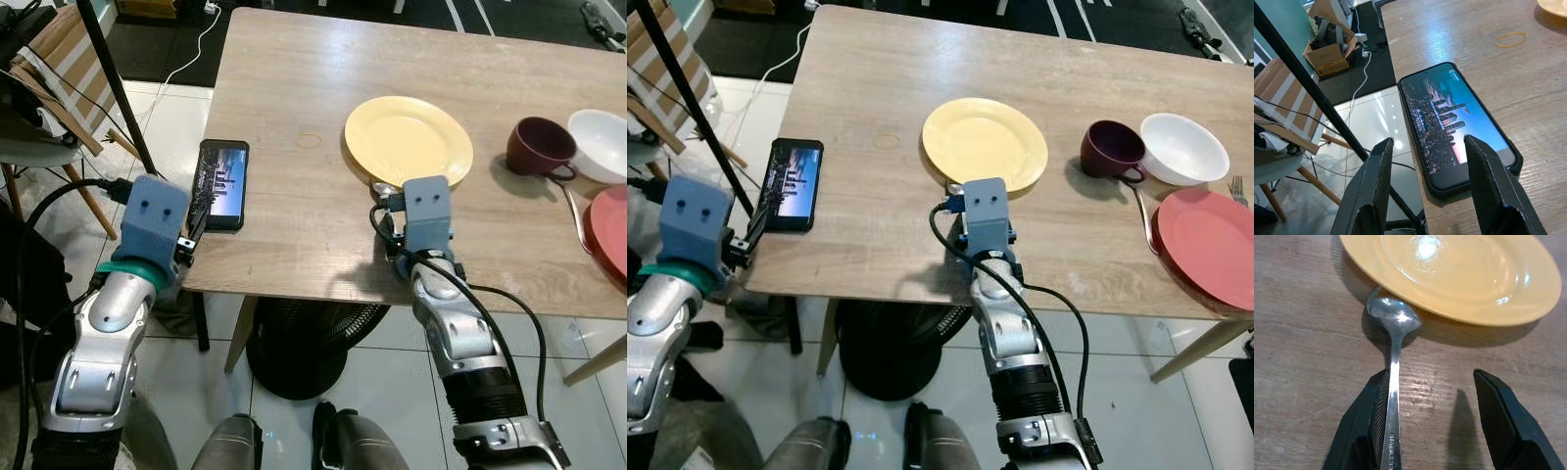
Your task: Setting the table
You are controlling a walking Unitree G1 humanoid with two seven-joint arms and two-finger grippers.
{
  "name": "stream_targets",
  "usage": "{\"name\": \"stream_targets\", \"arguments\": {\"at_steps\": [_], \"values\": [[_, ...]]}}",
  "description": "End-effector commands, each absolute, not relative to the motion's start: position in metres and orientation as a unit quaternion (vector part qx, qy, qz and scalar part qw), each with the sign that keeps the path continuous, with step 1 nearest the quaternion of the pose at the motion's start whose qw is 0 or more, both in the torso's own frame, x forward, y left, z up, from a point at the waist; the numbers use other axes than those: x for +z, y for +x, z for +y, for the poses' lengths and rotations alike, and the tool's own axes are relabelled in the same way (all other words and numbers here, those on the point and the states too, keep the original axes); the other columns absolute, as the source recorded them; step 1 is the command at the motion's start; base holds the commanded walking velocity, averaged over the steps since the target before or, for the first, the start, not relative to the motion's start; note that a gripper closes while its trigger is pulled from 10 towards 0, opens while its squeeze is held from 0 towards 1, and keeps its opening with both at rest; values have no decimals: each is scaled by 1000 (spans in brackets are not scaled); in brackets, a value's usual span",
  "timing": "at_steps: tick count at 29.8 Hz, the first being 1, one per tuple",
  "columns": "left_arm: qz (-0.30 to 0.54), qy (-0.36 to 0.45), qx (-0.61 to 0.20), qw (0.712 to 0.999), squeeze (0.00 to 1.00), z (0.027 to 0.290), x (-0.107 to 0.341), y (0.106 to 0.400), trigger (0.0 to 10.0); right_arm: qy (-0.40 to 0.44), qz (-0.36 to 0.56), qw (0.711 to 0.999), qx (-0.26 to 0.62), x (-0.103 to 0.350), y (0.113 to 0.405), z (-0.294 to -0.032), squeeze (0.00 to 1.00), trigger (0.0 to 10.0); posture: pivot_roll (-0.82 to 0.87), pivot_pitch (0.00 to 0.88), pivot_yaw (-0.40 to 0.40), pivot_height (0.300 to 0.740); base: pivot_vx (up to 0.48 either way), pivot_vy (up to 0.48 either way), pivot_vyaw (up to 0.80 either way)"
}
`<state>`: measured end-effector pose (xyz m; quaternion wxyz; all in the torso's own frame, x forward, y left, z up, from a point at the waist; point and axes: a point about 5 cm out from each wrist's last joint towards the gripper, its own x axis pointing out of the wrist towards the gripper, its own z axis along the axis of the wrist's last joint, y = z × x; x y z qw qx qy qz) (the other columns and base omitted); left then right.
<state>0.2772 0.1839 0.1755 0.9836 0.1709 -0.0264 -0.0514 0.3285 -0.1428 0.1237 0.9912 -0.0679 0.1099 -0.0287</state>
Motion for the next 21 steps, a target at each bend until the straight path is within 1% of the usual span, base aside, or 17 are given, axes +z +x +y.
{"name": "stream_targets", "arguments": {"at_steps": [1, 3, 4, 9, 10, 11, 17, 18, 21], "values": [[-15, 166, -58, 984, 0, 181, 171, 276, 10000, -62, 201, 977, -41, 87, 316, -155, 0, 6000, 143, 110, -35, 740, 0, 0, 0], [-15, 165, -58, 984, 0, 181, 171, 277, 10000, -57, 207, 976, -34, 86, 316, -154, 0, 6000, 143, 110, -35, 740, 0, 0, 0], [-16, 164, -58, 985, 0, 181, 171, 277, 10000, -50, 214, 975, -17, 85, 317, -150, 0, 4275, 145, 107, -38, 740, 0, 0, 0], [-16, 163, -58, 985, 0, 180, 171, 277, 10000, -40, 225, 973, 15, 83, 317, -142, 0, 4471, 147, 110, -44, 740, 0, 0, 0], [-17, 163, -57, 985, 0, 180, 171, 277, 10000, -34, 229, 972, 28, 83, 319, -138, 0, 9686, 147, 112, -45, 740, 0, 0, 0], [-16, 163, -56, 985, 0, 180, 171, 277, 10000, -31, 231, 972, 35, 83, 321, -135, 0, 10000, 147, 112, -45, 740, 0, 0, 0], [-15, 162, -55, 985, 0, 180, 171, 276, 10000, -25, 232, 972, 28, 85, 328, -132, 0, 10000, 156, 120, -50, 740, 0, 0, 0], [-15, 162, -54, 985, 0, 181, 172, 275, 10000, -11, 234, 972, 21, 87, 331, -129, 0, 10000, 171, 134, -47, 740, 0, 0, 0], [-14, 163, -53, 985, 0, 182, 172, 273, 10000, 2, 235, 972, 16, 88, 335, -126, 0, 10000, 175, 140, -44, 740, 0, 0, 0]]}}
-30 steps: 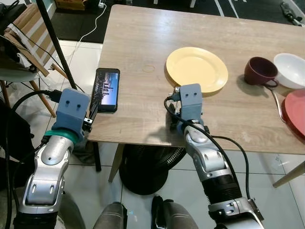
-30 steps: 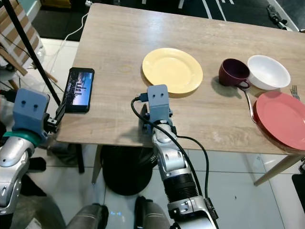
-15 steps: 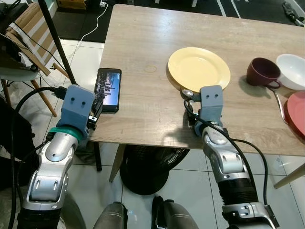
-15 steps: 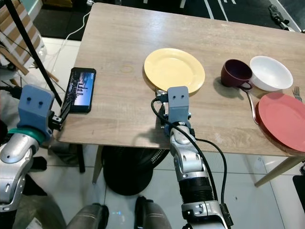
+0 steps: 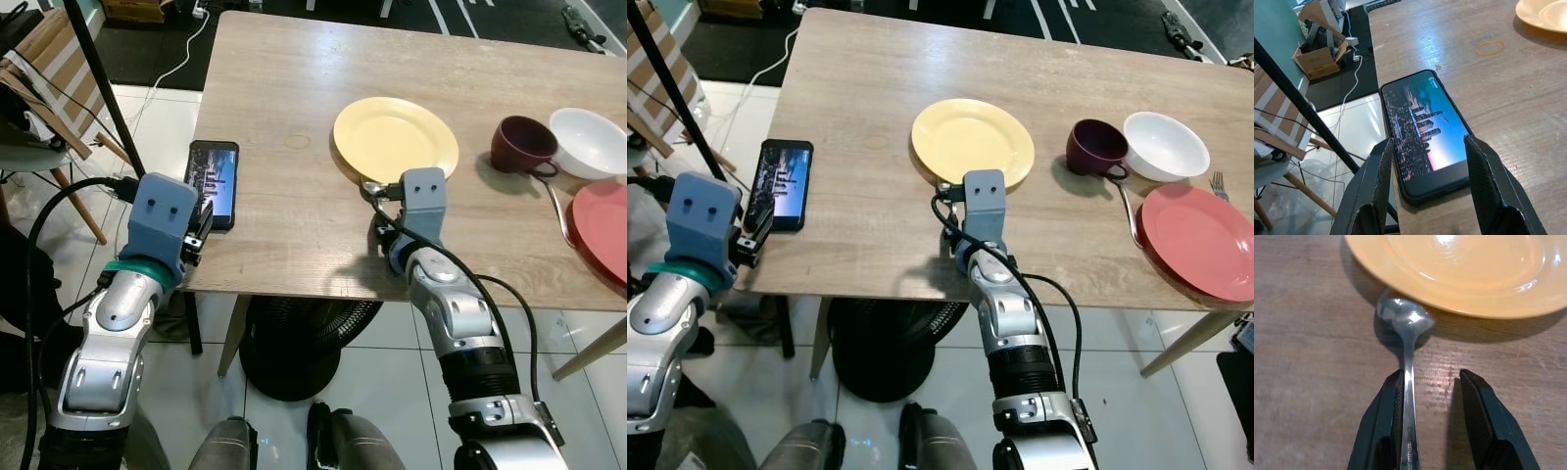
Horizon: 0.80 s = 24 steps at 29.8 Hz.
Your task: Setting the table
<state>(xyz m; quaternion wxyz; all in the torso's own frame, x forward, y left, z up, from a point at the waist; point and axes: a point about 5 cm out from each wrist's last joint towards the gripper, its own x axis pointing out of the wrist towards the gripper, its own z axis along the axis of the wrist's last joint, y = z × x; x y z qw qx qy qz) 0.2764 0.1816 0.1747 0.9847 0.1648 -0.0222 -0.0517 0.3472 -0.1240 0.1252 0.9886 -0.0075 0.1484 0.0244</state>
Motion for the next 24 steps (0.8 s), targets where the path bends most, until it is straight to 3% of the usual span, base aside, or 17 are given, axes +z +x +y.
{"name": "stream_targets", "arguments": {"at_steps": [1, 14, 15, 16, 17, 18, 24], "values": [[-13, 165, -52, 985, 0, 183, 173, 272, 10000, 17, 238, 971, 15, 89, 338, -123, 0, 10000, 178, 147, -42, 740, 0, 0, 0], [-6, 170, -52, 984, 0, 186, 174, 265, 10000, 12, 228, 973, 24, 95, 346, -104, 0, 10000, 195, 186, -41, 740, 0, 0, 0], [-4, 171, -51, 984, 0, 186, 173, 263, 10000, 1, 227, 974, 21, 93, 345, -104, 0, 7255, 196, 189, -42, 740, 0, 0, 0], [-4, 171, -51, 984, 0, 186, 173, 263, 10000, 1, 227, 974, 21, 93, 345, -104, 0, 7255, 196, 189, -42, 740, 0, 0, 0], [-2, 171, -51, 984, 0, 187, 173, 262, 10000, -8, 228, 973, 17, 90, 344, -104, 0, 4157, 196, 191, -42, 740, 0, 0, 0], [-2, 171, -50, 984, 0, 187, 173, 262, 10000, -14, 231, 973, 12, 87, 343, -106, 0, 196, 194, 191, -42, 740, 0, 0, 0], [0, 169, -50, 984, 0, 186, 174, 263, 10000, -16, 239, 971, 2, 82, 343, -113, 0, 0, 187, 189, -42, 740, 0, 0, 0]]}}
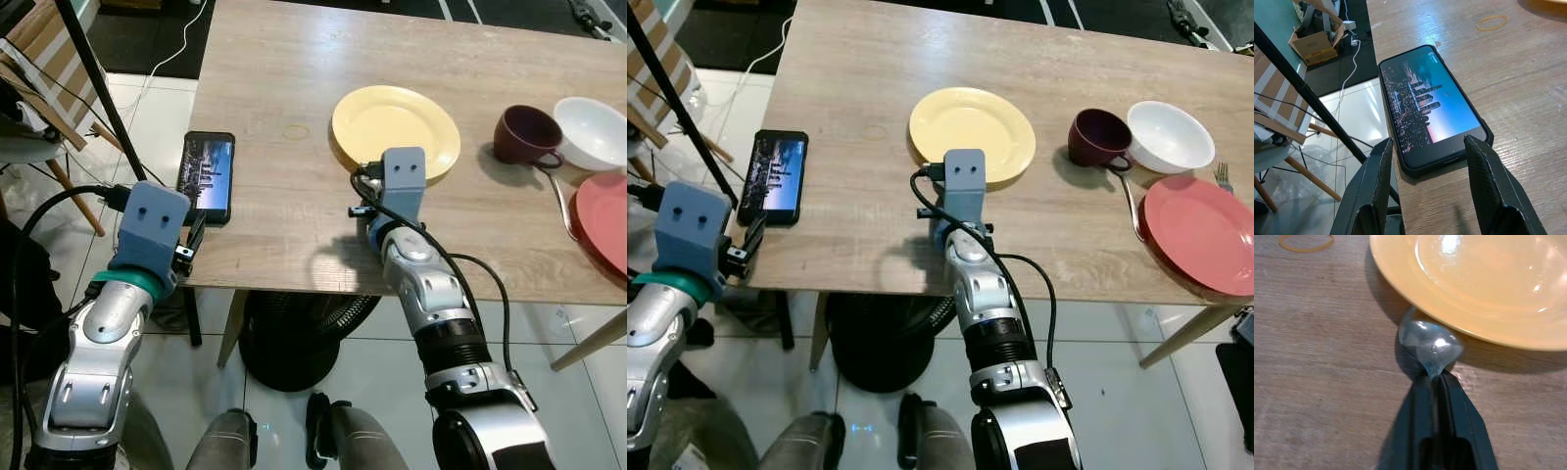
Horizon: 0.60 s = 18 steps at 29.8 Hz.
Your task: Setting the table
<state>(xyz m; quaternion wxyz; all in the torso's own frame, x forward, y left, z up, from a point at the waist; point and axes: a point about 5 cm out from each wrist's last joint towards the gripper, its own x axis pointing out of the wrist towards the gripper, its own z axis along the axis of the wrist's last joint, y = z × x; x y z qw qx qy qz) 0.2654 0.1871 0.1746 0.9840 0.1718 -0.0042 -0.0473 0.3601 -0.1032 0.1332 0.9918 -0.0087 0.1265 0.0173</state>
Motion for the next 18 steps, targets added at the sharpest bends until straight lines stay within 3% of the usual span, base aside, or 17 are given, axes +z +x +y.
{"name": "stream_targets", "arguments": {"at_steps": [1, 12, 18], "values": [[0, 168, -51, 984, 0, 186, 174, 263, 10000, -14, 239, 971, -2, 81, 343, -116, 0, 0, 186, 187, -42, 740, 0, 0, 0], [-1, 164, -51, 985, 0, 183, 174, 267, 10000, -14, 224, 974, -24, 87, 341, -137, 0, 0, 168, 160, -42, 740, 0, 0, 0], [-3, 159, -59, 986, 0, 178, 172, 272, 10000, -27, 190, 981, 9, 99, 321, -155, 0, 0, 132, 141, -28, 740, 0, 0, 0]]}}
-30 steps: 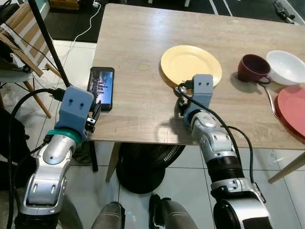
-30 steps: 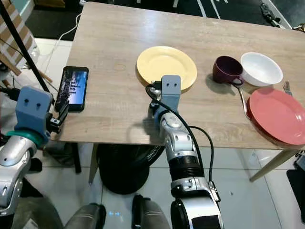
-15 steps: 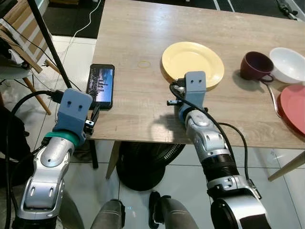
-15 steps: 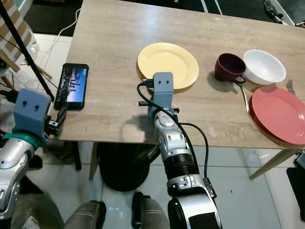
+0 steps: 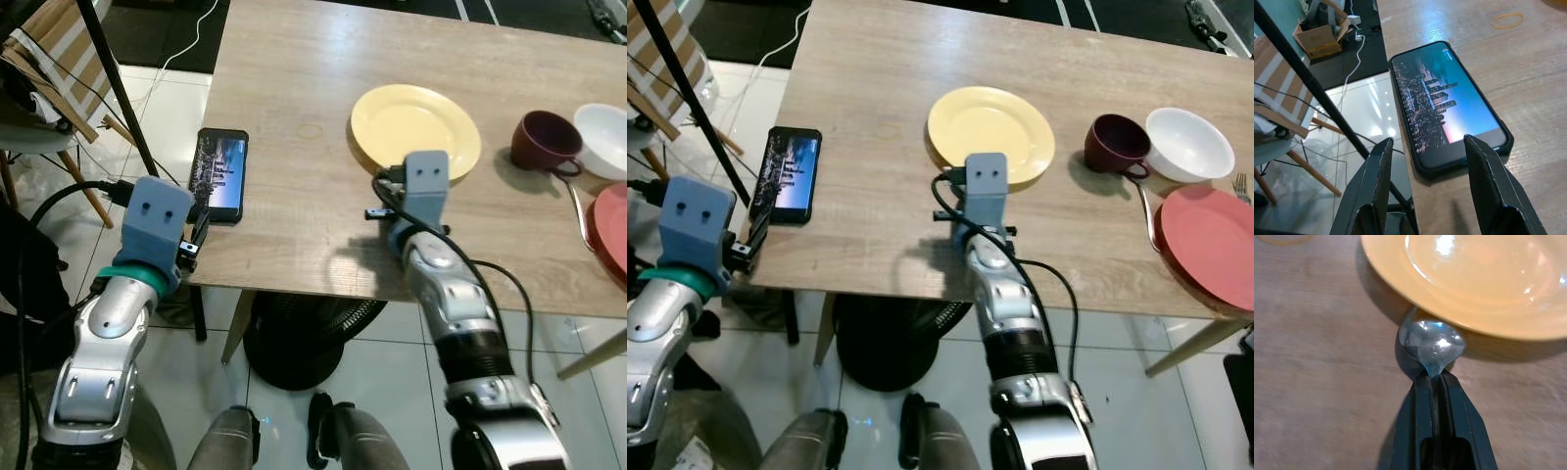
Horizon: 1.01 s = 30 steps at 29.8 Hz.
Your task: Setting the table
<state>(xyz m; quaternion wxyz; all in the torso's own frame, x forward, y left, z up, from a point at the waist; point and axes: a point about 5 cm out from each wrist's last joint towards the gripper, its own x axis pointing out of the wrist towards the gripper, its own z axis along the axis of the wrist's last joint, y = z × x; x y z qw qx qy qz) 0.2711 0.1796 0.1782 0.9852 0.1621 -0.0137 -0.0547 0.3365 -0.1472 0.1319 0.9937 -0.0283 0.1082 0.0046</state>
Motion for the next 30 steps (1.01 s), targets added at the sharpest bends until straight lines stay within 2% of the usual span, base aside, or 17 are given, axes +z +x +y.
{"name": "stream_targets", "arguments": {"at_steps": [1, 2, 9, 15, 18, 20, 23, 30], "values": [[-4, 157, -64, 985, 0, 176, 172, 274, 10000, -36, 160, 986, 39, 108, 310, -157, 0, 7490, 117, 133, -24, 740, 0, 0, 0], [-4, 156, -68, 985, 0, 175, 171, 276, 10000, -44, 139, 987, 62, 116, 303, -157, 0, 10000, 107, 122, -20, 740, 0, 0, 0], [-9, 152, -77, 985, 0, 169, 171, 282, 10000, -31, 82, 994, 62, 138, 297, -162, 0, 10000, 89, 102, -12, 740, 0, 0, 0], [-25, 151, -89, 984, 0, 161, 176, 290, 10000, 17, 18, 1000, 10, 163, 296, -170, 0, 10000, 81, 66, 2, 740, 0, 0, 0], [-46, 159, -95, 982, 0, 157, 182, 294, 10000, 55, -41, 997, -22, 181, 297, -173, 0, 10000, 81, 51, 8, 740, 0, 0, 0], [-46, 159, -95, 982, 0, 157, 182, 294, 10000, 55, -41, 997, -22, 181, 297, -173, 0, 10000, 81, 51, 8, 740, 0, 0, 0], [-68, 171, -103, 977, 0, 153, 189, 298, 10000, 82, -90, 992, -39, 197, 297, -175, 0, 10000, 81, 37, 14, 740, 0, 0, 0], [-89, 177, -108, 974, 0, 150, 196, 301, 10000, 101, -118, 987, -48, 206, 299, -173, 0, 10000, 86, 27, 12, 740, 0, 0, 0]]}}
